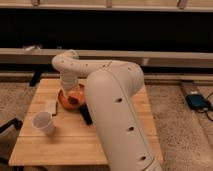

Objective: Place the pepper in the ceramic bowl

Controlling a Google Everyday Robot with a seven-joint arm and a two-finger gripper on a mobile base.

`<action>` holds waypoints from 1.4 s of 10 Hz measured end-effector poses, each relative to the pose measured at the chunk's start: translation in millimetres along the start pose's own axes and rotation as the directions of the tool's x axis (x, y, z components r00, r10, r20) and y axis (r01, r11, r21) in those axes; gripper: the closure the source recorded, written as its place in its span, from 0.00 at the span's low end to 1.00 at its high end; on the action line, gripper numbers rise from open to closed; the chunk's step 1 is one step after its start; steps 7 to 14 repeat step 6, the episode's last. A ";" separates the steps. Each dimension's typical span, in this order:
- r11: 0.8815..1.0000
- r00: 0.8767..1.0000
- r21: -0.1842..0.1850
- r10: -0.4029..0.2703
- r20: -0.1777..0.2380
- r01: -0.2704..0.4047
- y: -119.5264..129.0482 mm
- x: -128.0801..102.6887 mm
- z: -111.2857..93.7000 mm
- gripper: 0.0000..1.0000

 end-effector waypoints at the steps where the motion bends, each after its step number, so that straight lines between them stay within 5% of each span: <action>1: 1.000 1.000 -0.006 0.021 0.001 -0.021 -5.9 0.4 1.7 0.20; 3: 0.998 0.999 -0.028 0.054 0.003 -0.054 -13.2 -1.3 3.0 0.20; 5: 0.991 0.996 -0.097 0.094 -0.006 -0.094 -27.8 6.4 -6.0 0.20; 14: 0.990 0.995 -0.104 0.096 -0.008 -0.097 -28.3 7.6 -4.5 0.20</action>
